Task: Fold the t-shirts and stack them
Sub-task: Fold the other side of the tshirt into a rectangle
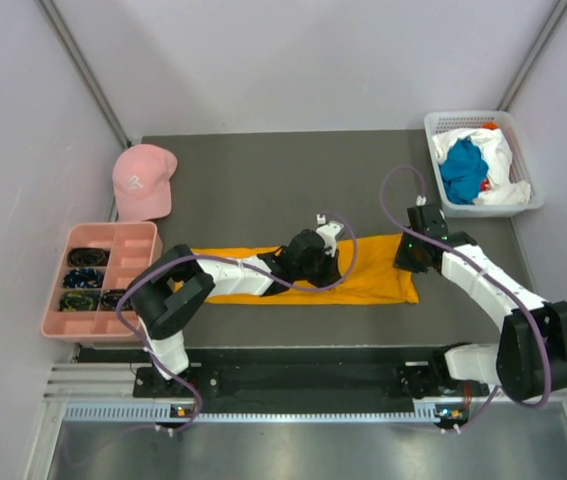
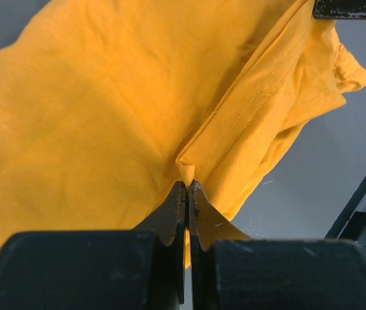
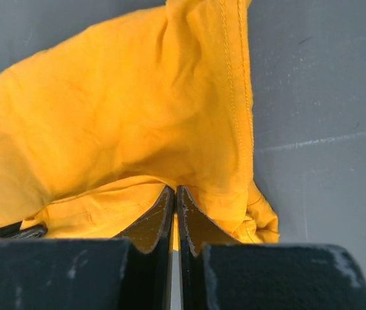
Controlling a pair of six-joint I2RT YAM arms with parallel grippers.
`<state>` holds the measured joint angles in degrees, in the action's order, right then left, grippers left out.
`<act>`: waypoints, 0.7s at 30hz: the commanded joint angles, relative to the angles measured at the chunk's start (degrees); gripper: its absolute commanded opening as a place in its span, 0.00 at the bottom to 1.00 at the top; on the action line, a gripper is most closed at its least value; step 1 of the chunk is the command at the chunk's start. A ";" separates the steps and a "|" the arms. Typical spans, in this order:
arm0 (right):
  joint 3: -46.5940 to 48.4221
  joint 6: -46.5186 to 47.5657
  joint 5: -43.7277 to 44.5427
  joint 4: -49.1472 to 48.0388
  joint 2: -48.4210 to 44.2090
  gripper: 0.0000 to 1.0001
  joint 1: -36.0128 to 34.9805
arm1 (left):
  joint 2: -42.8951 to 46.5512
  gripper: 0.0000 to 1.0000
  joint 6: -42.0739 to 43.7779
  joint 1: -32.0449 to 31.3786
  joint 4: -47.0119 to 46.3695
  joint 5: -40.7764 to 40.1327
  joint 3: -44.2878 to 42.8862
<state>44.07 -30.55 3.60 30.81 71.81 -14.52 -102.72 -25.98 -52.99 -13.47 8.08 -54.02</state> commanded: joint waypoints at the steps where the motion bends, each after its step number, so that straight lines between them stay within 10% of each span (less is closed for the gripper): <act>1: 3.91 1.45 2.91 -2.42 1.22 0.00 -0.59 | -0.91 0.00 -0.48 -0.36 -2.43 -0.43 0.49; 21: 5.58 2.86 4.40 -2.86 5.88 0.07 -0.59 | 1.20 0.63 -0.30 -1.67 3.71 -15.28 0.41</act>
<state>46.96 -28.86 6.44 29.15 76.95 -14.55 -103.15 -26.24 -54.08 -10.90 -3.60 -53.82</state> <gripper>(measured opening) 0.012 0.626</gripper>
